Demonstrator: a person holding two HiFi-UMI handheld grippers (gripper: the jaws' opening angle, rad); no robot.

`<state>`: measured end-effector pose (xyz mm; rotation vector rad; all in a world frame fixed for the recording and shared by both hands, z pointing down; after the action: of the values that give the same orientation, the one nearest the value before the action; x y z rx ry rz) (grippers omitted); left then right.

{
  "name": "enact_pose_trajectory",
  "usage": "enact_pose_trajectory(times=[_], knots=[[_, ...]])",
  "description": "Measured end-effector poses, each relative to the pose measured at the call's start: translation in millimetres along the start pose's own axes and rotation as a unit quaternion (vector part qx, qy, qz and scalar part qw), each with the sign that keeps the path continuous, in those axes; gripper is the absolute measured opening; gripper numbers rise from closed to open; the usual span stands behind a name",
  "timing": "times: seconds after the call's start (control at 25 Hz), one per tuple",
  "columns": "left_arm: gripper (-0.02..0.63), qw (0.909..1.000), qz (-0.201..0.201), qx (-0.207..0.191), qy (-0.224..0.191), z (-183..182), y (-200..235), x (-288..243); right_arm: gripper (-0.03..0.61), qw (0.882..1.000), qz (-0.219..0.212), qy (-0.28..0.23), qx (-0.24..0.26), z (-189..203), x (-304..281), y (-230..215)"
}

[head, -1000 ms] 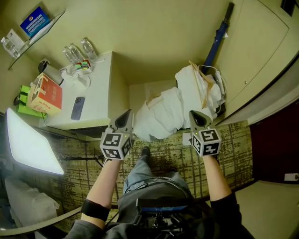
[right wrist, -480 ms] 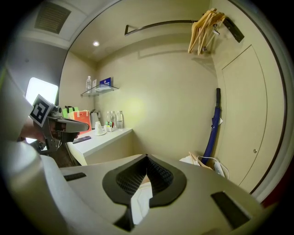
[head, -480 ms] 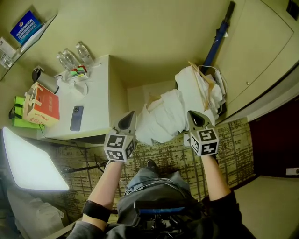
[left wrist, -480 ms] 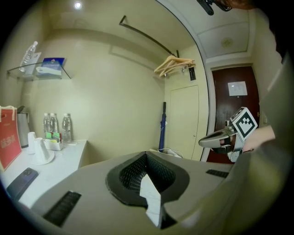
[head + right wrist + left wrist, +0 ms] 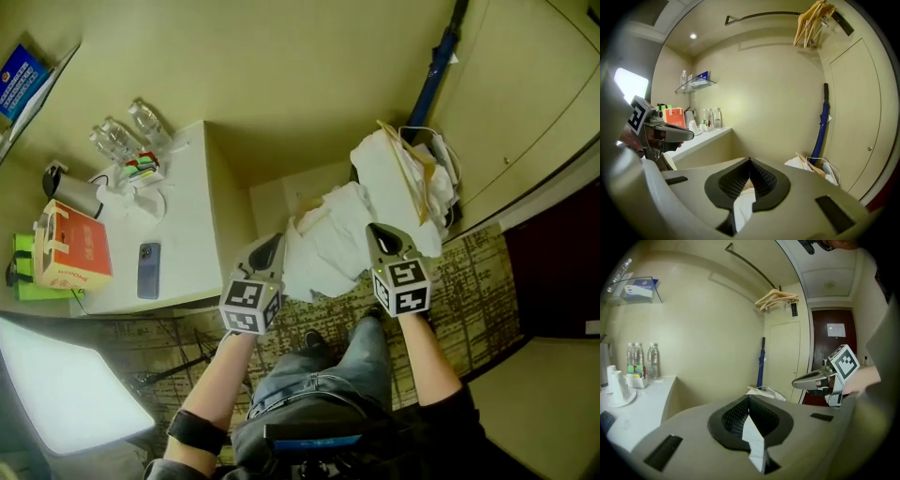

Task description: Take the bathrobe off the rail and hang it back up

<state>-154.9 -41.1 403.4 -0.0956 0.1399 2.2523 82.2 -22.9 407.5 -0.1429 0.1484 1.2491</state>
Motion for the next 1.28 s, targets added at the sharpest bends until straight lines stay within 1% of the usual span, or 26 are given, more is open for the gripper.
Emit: enact_pose_trajectory(times=[0.16, 0.32, 0.48, 0.68, 0.88, 1.0, 1.12, 1.28], knots=[[0.003, 0.9998, -0.006, 0.002, 0.017, 22.0, 12.0, -26.2, 0.02, 1.0, -0.015, 0.012, 0.004, 15.9, -34.3, -2.4], [0.041, 0.999, -0.018, 0.017, 0.038, 56.7, 24.2, -57.0, 0.02, 0.999, -0.029, 0.027, -0.003, 46.0, -72.6, -10.9], [0.115, 0.9971, -0.033, 0.024, 0.065, 100.1, 39.8, -90.0, 0.02, 0.998, -0.049, 0.043, -0.007, 81.9, -108.0, -16.1], [0.207, 0.9945, -0.05, 0.037, 0.084, 150.3, 56.5, -138.1, 0.02, 0.996, -0.067, 0.064, -0.004, 135.2, -155.0, -29.2], [0.256, 0.9905, -0.055, 0.057, 0.113, 210.8, 76.1, -178.6, 0.02, 0.993, -0.084, 0.077, -0.003, 181.1, -209.4, -39.0], [0.314, 0.9885, -0.06, 0.056, 0.127, 245.5, 91.2, -204.1, 0.021, 0.993, -0.089, 0.082, 0.002, 205.2, -241.5, -44.3], [0.324, 0.9859, -0.062, 0.055, 0.145, 279.5, 107.2, -228.2, 0.02, 0.992, -0.091, 0.087, 0.011, 231.7, -269.0, -50.3], [0.324, 0.9815, -0.042, 0.048, 0.181, 331.1, 123.2, -259.9, 0.02, 0.992, -0.087, 0.086, 0.001, 268.0, -297.9, -59.4]])
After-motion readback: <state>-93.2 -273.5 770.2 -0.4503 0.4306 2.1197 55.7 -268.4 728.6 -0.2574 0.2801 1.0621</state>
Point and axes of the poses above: the fingertips, and each gripper's own axes: x backward along the fingers, y to its left, z out of its underside, the point moved 6 cm from there along x, backward along the fingers, and after that the axes turned 14 degrees about -y, right-handed, at the moved point
